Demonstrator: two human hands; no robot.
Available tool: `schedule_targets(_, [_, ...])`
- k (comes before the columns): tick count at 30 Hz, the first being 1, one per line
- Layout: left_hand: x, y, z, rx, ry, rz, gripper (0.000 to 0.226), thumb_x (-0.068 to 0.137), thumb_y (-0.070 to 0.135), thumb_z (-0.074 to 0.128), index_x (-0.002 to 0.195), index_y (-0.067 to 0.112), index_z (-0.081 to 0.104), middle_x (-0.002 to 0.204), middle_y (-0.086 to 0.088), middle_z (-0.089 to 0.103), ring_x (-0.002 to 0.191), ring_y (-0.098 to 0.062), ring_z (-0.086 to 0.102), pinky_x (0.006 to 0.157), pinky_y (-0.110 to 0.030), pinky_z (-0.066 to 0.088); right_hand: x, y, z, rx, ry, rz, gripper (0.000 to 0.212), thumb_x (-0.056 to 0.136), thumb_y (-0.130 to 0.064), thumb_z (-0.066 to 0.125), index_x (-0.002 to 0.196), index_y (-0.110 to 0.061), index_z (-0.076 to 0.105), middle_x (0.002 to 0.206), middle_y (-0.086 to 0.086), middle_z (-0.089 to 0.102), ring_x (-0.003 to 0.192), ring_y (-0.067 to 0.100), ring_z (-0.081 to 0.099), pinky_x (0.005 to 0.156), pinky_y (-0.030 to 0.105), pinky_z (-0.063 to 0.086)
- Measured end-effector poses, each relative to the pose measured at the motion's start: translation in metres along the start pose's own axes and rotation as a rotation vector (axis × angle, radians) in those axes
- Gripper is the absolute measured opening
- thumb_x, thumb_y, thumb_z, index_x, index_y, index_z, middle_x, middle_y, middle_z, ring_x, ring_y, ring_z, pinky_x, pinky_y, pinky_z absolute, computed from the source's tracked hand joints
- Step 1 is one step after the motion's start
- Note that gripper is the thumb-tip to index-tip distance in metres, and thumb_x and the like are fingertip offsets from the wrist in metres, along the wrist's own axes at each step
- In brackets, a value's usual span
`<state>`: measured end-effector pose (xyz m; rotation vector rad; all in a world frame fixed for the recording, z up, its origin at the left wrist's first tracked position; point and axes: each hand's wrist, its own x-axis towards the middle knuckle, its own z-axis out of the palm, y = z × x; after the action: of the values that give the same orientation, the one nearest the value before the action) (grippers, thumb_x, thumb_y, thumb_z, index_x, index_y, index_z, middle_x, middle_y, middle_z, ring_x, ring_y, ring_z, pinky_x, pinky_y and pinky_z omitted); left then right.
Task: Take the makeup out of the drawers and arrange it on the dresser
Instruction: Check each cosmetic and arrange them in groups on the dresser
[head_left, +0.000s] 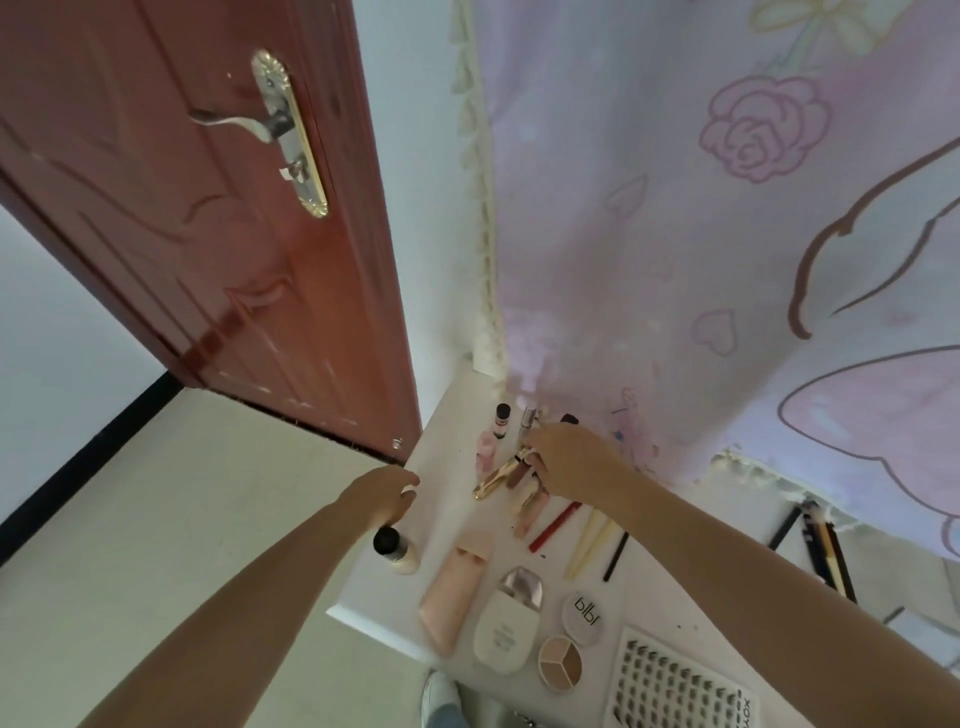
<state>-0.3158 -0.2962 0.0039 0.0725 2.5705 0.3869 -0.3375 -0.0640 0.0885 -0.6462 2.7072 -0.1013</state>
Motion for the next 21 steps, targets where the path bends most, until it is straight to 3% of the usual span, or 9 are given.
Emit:
schedule_targets(3, [0.004,-0.008,0.014,-0.014,0.013,0.012,0.037,0.096,0.021,0.036,0.133,0.02,0.042,0.144,0.006,0.037,0.131,-0.012,0.036,0.105,-0.022,0.027,0.009,-0.01,0.0,-0.089,-0.07,0.009,0.021,0.091,-0.011,0.041,0.109,-0.005,0.05,0.107,0.013,0.057,0.095,0.027,0.056,0.066,0.031,0.04])
schedule_targets(9, [0.005,-0.024,0.029,-0.098,0.04,0.043,0.033,0.095,0.017,0.039,0.127,0.018,0.05,0.139,0.004,0.044,0.129,-0.013,0.039,0.105,-0.02,0.028,0.023,-0.015,0.001,-0.148,-0.049,0.004,0.021,0.091,-0.016,0.039,0.107,-0.006,0.049,0.102,0.012,0.058,0.084,0.026,0.054,0.063,0.03,0.036])
schedule_targets(14, [0.009,-0.026,0.026,-0.102,0.043,0.074,0.034,0.096,0.016,0.036,0.127,0.016,0.05,0.139,0.003,0.045,0.129,-0.013,0.038,0.104,-0.02,0.027,0.027,-0.008,0.006,-0.089,-0.001,0.029,0.03,0.089,-0.026,0.041,0.114,-0.012,0.049,0.101,0.01,0.058,0.09,0.025,0.054,0.066,0.03,0.04])
schedule_targets(21, [0.008,-0.022,0.014,-0.072,0.026,0.108,0.034,0.097,0.017,0.036,0.128,0.017,0.049,0.138,0.004,0.046,0.128,-0.012,0.039,0.1,-0.019,0.026,0.025,-0.002,0.006,-0.025,-0.01,0.047,0.034,0.088,-0.038,0.044,0.11,-0.015,0.054,0.102,0.005,0.061,0.091,0.023,0.057,0.073,0.033,0.048])
